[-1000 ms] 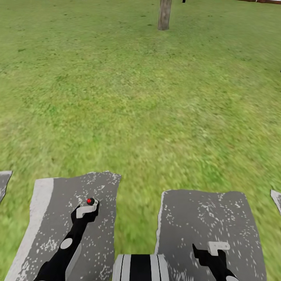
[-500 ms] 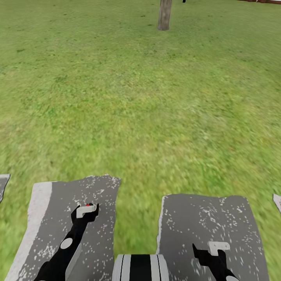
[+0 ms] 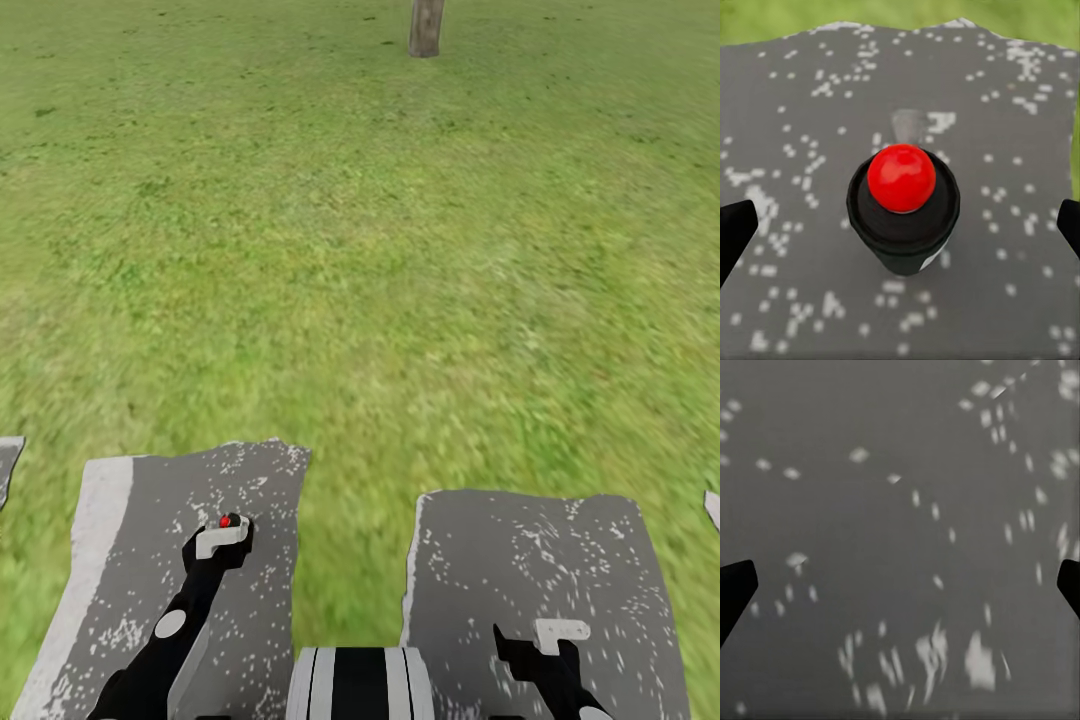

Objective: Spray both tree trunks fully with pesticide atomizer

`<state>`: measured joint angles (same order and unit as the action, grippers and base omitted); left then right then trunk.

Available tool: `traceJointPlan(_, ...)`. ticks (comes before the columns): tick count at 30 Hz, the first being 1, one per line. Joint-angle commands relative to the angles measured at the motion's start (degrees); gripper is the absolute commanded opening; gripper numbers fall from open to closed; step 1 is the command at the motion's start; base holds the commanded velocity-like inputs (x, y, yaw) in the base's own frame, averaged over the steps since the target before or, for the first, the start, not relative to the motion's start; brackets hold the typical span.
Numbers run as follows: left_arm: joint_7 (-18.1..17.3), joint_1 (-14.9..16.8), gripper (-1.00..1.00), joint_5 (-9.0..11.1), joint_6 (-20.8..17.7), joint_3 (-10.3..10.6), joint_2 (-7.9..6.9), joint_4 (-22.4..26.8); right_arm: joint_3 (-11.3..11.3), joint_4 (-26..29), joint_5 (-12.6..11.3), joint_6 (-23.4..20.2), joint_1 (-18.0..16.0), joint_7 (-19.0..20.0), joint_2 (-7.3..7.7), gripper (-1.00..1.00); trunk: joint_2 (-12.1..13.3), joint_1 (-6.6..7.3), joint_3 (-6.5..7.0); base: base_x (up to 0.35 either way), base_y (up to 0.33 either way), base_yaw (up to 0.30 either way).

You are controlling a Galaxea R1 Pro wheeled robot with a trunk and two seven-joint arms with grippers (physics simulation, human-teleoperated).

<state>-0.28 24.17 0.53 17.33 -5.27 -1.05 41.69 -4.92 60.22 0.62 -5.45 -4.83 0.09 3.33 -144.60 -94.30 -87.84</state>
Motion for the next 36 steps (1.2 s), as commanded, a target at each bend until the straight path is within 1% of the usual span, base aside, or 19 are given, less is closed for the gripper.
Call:
traceJointPlan(1, 0.0, 0.0, 1.00, 0.0, 0.0, 0.0, 0.00, 0.0, 0.0, 0.0, 0.0, 0.0, 0.0, 0.0, 0.00, 1.00, 0.0, 0.00, 0.00, 0.000, 0.000, 0.000)
traceJointPlan(2, 0.0, 0.0, 1.00, 0.0, 0.0, 0.0, 0.00, 0.0, 0.0, 0.0, 0.0, 0.0, 0.0, 0.0, 0.01, 1.00, 0.0, 0.00, -0.01, 0.000, 0.000, 0.000)
traceJointPlan(10, 0.0, 0.0, 1.00, 0.0, 0.0, 0.0, 0.00, 0.1, 0.0, 0.0, 0.0, 0.0, 0.0, 0.0, -0.01, 1.00, -0.1, -0.21, -2.20, 0.000, 0.000, 0.000)
traceJointPlan(28, 0.0, 0.0, 1.00, 0.0, 0.0, -0.1, 0.00, 0.0, 0.0, 0.0, 0.0, 0.0, 0.0, 0.0, 0.01, 1.00, -0.1, -0.21, -2.24, 0.000, 0.000, 0.000)
traceJointPlan(36, 0.0, 0.0, 1.00, 0.0, 0.0, 0.0, 0.00, 0.0, 0.0, 0.0, 0.0, 0.0, 0.0, 0.0, 0.00, 1.00, -0.1, -0.21, -2.24, 0.093, 0.000, 0.000)
